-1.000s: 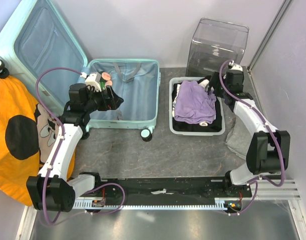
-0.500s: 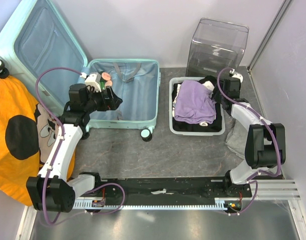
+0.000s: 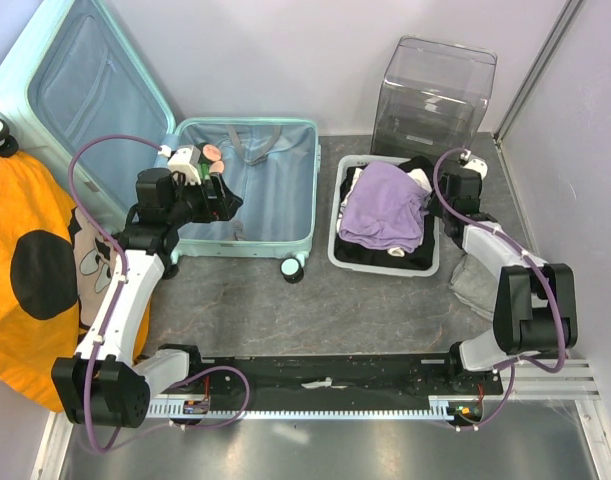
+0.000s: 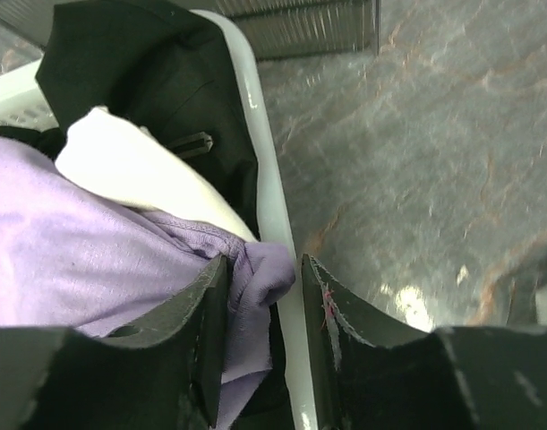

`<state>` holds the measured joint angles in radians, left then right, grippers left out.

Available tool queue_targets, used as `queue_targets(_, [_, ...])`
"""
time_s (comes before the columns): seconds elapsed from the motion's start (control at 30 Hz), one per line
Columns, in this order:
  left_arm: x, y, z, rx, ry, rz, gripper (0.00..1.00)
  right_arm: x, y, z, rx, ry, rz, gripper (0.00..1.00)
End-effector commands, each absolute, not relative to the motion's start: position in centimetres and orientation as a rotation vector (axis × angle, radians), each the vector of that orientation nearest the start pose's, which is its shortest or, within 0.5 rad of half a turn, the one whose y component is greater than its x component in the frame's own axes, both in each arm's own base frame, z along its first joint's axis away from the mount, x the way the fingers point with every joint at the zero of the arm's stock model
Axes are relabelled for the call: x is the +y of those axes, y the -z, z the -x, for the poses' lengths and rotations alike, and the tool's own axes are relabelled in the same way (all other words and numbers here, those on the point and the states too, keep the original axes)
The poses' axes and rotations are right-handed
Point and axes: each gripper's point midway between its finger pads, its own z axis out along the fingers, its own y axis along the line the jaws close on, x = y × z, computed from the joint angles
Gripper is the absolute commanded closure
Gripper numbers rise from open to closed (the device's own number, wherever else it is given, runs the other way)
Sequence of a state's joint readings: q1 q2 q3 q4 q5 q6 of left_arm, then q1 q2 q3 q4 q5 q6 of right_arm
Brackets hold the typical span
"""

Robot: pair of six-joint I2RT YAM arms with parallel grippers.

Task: Open, take out, and arrange the luggage
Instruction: Adjust the bin at the center of the board.

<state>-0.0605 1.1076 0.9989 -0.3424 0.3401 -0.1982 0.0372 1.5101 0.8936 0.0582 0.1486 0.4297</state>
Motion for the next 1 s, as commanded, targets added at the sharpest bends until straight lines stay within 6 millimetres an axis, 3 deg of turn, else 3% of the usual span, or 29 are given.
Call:
queue_targets(0.0, [-8.3,-25.5,-34.5,1.984,0.470,-0.115,0.07,1.5,-8.7,-37.6,2.229,-0.049,-0.558,0.56])
queue_targets(0.13, [-8.3,-25.4,-34.5,1.985,0.474,-0.113,0.07,2.5,-10.4,-35.5,2.139,-0.086,-0.632,0.50])
queue_targets(0.23, [-8.5,-25.2,-34.5,1.991,0.482,-0.113,0.07,2.2,-11.7,-34.7,2.084,-0.087,-0.655,0.39])
queue_targets(0.33, [-8.6,-25.3,-34.5,1.988,0.493,-0.117,0.07,2.1,-14.1,-35.4,2.041,-0.079,-0.623,0.23])
queue_targets(0.47, [-8.6,-25.5,-34.4,1.982,0.495,-0.115,0.07,1.9,-18.2,-37.4,1.973,-0.062,-0.566,0.16])
queue_targets(0.57, [-8.4,-25.5,-34.4,1.981,0.481,-0.112,0.07,0.2,-19.6,-38.8,1.916,0.033,-0.576,0.13])
queue_targets(0.7, [-8.3,-25.5,-34.4,1.980,0.474,-0.112,0.07,-1.2,-19.5,-41.4,1.879,-0.029,-0.590,0.15])
queue_targets(0.73, [-8.4,-25.5,-34.4,1.981,0.477,-0.112,0.07,-0.6,-19.3,-42.0,1.893,-0.080,-0.574,0.16])
queue_targets(0.87, [-8.4,-25.2,-34.4,1.988,0.480,-0.110,0.07,1.0,-17.2,-44.9,1.955,-0.161,-0.519,0.17])
queue_targets(0.97, [-8.4,-25.2,-34.4,1.988,0.480,-0.113,0.07,0.8,-14.8,-45.6,2.000,-0.157,-0.539,0.18])
